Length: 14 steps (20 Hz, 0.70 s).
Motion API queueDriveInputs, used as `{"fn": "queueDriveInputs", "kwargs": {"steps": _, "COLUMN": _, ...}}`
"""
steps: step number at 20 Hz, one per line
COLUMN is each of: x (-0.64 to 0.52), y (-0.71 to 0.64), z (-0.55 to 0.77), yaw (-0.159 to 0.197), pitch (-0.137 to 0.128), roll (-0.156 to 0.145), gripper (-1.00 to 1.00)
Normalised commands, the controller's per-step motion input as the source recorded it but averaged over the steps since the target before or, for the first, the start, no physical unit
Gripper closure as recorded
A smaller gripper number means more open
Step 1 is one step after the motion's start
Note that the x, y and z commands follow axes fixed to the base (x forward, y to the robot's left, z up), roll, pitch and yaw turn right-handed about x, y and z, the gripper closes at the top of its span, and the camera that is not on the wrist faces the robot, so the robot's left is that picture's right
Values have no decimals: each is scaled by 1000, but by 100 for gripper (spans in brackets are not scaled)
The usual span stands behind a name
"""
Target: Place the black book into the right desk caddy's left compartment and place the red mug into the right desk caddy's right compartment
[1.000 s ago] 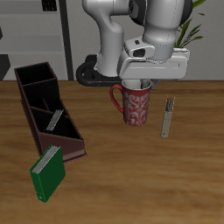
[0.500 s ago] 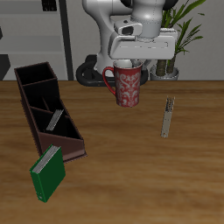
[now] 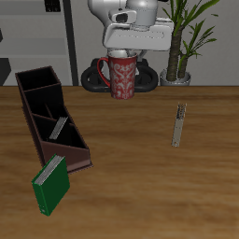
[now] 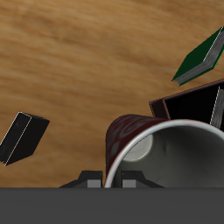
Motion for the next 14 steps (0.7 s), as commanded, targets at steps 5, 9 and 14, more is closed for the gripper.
{"fn": "queueDriveInputs", "kwargs": {"steps": 5, "x": -263, "y": -325, "z": 22, "yaw": -32, "pitch": -9, "roll": -55, "gripper": 100}}
{"fn": "queueDriveInputs", "kwargs": {"steps": 9, "x": -255, "y": -287, "z": 5, "yaw": -13, "pitch": -28, "roll": -59, "gripper": 100}}
{"fn": "queueDriveInputs", "kwargs": {"steps": 14, "x": -409, "y": -319, "z": 36, "yaw": 24, "pitch": 19, "roll": 76, "gripper": 100}}
